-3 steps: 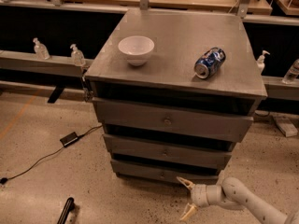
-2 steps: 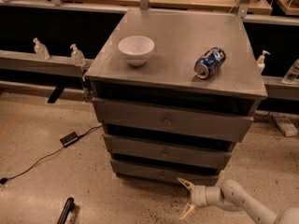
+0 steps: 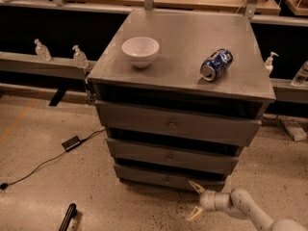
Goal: Open bottom drawer
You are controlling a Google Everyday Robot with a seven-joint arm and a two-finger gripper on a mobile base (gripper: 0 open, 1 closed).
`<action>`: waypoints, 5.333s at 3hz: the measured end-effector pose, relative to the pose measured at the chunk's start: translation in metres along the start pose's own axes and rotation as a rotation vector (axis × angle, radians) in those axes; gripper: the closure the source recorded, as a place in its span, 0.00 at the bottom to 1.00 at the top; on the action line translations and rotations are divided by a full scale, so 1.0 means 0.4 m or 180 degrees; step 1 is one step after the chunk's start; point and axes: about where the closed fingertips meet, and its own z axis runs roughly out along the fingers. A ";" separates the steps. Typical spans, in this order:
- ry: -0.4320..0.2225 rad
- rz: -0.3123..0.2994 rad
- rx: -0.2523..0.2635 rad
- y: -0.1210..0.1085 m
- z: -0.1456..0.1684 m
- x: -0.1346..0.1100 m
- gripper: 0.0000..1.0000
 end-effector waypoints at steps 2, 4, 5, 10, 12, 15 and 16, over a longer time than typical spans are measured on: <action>-0.0192 -0.0234 0.0062 -0.044 -0.014 -0.015 0.00; -0.0254 -0.0496 0.0035 -0.051 -0.024 -0.057 0.00; -0.0055 -0.0705 0.0126 -0.064 -0.017 -0.068 0.00; 0.0655 -0.0785 0.0291 -0.217 0.069 0.038 0.00; 0.0678 -0.0607 0.0032 -0.165 0.094 0.041 0.00; 0.0678 -0.0605 0.0032 -0.166 0.092 0.037 0.00; 0.0678 -0.0605 0.0032 -0.166 0.092 0.037 0.00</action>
Offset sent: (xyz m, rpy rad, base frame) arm 0.0223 -0.0132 0.0251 0.0592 -0.1385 0.0595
